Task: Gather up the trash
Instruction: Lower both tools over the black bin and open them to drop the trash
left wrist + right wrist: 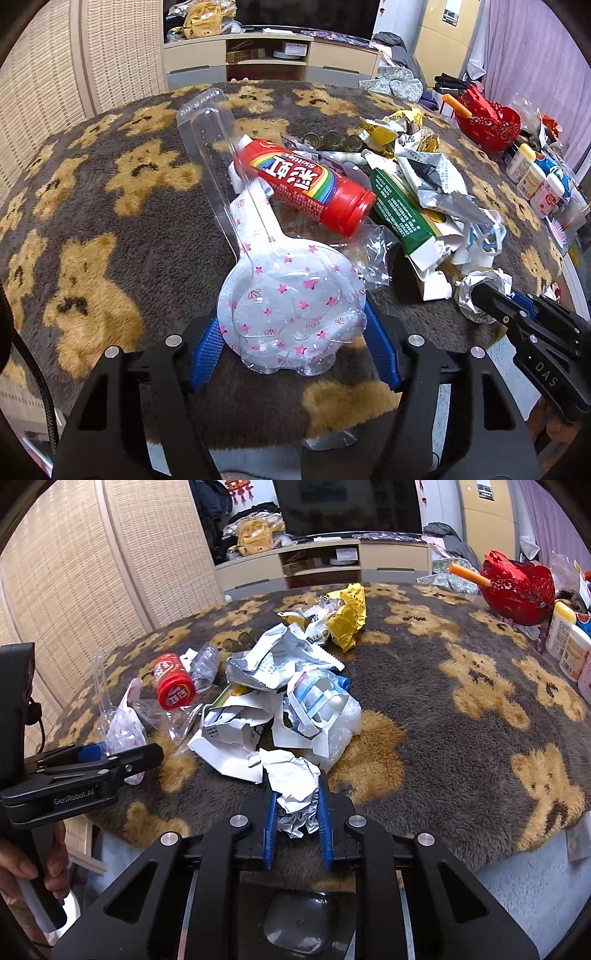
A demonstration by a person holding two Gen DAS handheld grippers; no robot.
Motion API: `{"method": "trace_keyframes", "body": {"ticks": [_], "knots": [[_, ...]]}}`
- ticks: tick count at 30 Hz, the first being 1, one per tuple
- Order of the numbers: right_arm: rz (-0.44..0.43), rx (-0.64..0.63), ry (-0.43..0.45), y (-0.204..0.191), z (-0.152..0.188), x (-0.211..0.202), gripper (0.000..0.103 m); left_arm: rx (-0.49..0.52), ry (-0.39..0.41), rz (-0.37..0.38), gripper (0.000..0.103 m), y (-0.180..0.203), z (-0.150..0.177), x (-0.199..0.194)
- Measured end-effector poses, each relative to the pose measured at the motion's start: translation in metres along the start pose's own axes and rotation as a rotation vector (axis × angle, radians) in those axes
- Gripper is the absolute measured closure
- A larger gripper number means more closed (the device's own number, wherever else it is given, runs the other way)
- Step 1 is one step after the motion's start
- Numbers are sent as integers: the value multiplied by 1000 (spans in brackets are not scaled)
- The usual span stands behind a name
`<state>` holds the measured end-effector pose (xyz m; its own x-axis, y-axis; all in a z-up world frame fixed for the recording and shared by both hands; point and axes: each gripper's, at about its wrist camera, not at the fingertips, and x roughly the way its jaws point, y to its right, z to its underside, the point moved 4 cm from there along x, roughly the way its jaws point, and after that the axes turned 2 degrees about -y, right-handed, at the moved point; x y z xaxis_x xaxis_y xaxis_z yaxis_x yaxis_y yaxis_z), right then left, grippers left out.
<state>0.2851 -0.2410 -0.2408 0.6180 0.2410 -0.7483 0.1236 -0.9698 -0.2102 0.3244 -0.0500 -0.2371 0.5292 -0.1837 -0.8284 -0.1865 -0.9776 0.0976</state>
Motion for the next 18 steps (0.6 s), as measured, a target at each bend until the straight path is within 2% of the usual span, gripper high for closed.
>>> {"method": "trace_keyframes", "body": {"ticks": [11,15,18], "knots": [[-2,0,29,-7,18,-61,83,9,42,16,38,14,37,-68],[0,-21,22,-12,39,-83,83,7,41,41,38,23,63,-88],[-2,-26,-9,-13,59,-87,83,16,10,60,38,32,89,-90]]}}
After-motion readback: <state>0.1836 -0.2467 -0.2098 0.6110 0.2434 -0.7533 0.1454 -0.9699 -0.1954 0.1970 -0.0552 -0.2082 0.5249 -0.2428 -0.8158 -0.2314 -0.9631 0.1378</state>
